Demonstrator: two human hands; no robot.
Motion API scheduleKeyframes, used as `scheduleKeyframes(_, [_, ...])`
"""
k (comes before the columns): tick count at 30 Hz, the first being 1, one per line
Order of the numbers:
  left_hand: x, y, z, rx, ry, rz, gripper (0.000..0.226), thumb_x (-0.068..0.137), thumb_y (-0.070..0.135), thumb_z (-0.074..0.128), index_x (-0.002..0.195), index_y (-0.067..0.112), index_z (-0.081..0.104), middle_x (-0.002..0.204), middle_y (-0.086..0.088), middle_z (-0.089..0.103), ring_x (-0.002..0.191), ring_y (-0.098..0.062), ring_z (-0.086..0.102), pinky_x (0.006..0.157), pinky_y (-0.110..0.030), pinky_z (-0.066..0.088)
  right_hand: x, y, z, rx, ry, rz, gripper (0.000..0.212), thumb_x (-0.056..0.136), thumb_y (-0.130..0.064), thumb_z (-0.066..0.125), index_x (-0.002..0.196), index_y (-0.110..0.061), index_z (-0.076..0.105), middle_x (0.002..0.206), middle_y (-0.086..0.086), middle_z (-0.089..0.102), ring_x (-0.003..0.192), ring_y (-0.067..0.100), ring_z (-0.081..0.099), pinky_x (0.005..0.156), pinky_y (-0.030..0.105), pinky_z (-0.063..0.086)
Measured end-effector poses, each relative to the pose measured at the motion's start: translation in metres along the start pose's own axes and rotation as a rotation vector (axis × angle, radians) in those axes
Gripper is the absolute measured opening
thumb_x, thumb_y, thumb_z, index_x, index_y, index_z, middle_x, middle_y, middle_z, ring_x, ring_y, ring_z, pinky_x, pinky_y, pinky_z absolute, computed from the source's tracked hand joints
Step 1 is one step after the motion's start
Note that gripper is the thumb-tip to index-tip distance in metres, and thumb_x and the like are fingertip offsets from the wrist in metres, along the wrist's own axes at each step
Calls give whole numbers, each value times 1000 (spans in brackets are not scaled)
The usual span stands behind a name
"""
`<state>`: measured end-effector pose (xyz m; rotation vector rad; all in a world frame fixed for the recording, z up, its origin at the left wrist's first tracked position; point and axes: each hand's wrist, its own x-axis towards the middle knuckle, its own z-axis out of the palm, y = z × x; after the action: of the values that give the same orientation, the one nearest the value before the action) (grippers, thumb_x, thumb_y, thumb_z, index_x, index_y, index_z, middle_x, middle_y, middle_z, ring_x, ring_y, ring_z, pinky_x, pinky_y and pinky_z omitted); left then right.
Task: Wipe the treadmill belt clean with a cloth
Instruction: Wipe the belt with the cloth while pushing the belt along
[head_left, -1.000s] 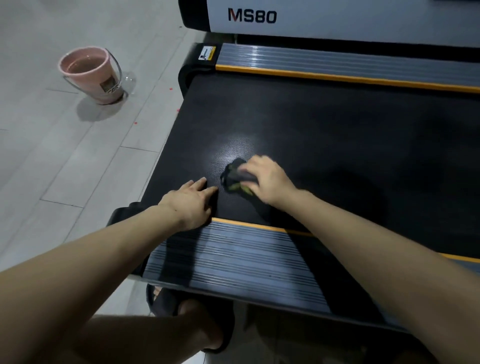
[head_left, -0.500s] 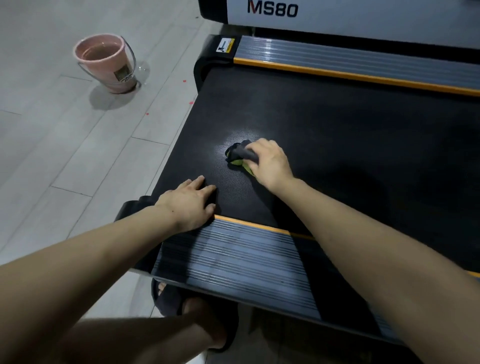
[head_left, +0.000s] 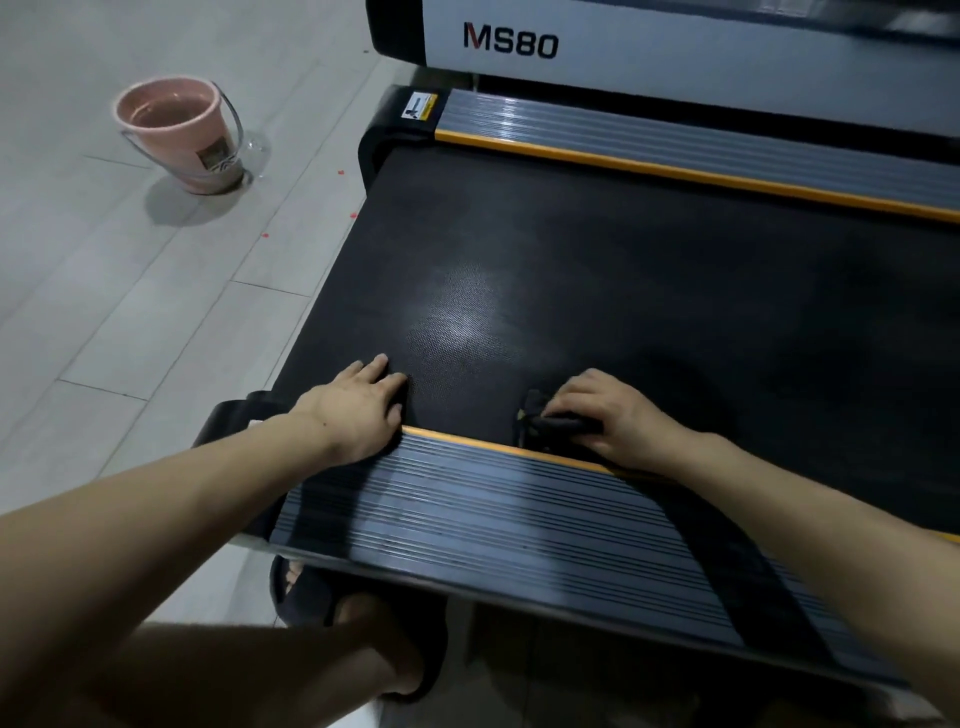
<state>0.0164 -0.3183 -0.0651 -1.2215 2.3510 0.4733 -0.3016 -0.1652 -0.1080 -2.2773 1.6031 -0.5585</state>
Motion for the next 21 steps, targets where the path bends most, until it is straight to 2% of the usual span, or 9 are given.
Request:
scheduleKeyframes(4, [-3, -11, -4, 13, 0, -54, 59, 104, 52, 30, 159, 30, 20, 170, 2, 4, 156, -25, 7, 122, -52, 24, 81, -41, 38, 48, 18, -48, 25, 85, -26, 76, 108, -20, 70, 103, -3, 65, 92, 23, 57, 88, 43, 47])
scheduleKeyframes(7, [-2, -22, -5, 11, 0, -118, 62, 103, 54, 31, 159, 28, 20, 170, 0, 6, 156, -28, 10, 122, -52, 23, 118, -62, 50, 117, 7, -5, 23, 87, -26, 75, 109, -21, 69, 100, -5, 61, 91, 17, 50, 87, 37, 45])
scheduleKeyframes(9, [-4, -25, -2, -13, -9, -128, 62, 104, 54, 30, 159, 26, 22, 170, -2, 6, 155, -31, 11, 122, -52, 21, 107, -56, 41, 119, -24, -50, 21, 88, -24, 73, 109, -23, 69, 101, -6, 60, 91, 16, 48, 86, 33, 43])
scheduleKeyframes(12, [-4, -24, 1, -30, -1, -119, 60, 104, 51, 28, 158, 26, 23, 170, -2, 6, 154, -32, 12, 121, -54, 24, 67, -30, 24, 77, -85, -53, 27, 85, -19, 75, 110, -26, 69, 105, -7, 62, 95, 17, 52, 88, 35, 45])
scheduleKeyframes(15, [-4, -25, 2, -38, 8, -98, 58, 105, 48, 28, 158, 25, 23, 170, -1, 6, 154, -32, 12, 119, -55, 26, 38, -17, 21, 57, -11, -22, 32, 82, -14, 78, 111, -24, 69, 108, -7, 64, 98, 17, 56, 90, 35, 46])
scheduleKeyframes(19, [-2, -32, 3, -36, 13, -75, 57, 105, 48, 29, 158, 27, 23, 170, 1, 6, 154, -31, 12, 120, -54, 27, 70, -26, 40, 9, 78, -78, 24, 85, -24, 77, 107, -19, 68, 105, -4, 66, 96, 18, 59, 89, 35, 45])
scheduleKeyframes(21, [0, -37, 3, -40, 9, -63, 58, 105, 49, 31, 158, 27, 24, 170, 1, 6, 154, -32, 13, 120, -52, 26, 106, -21, 48, -34, 92, -58, 25, 87, -35, 73, 108, -24, 66, 106, -6, 65, 96, 21, 59, 86, 41, 47])
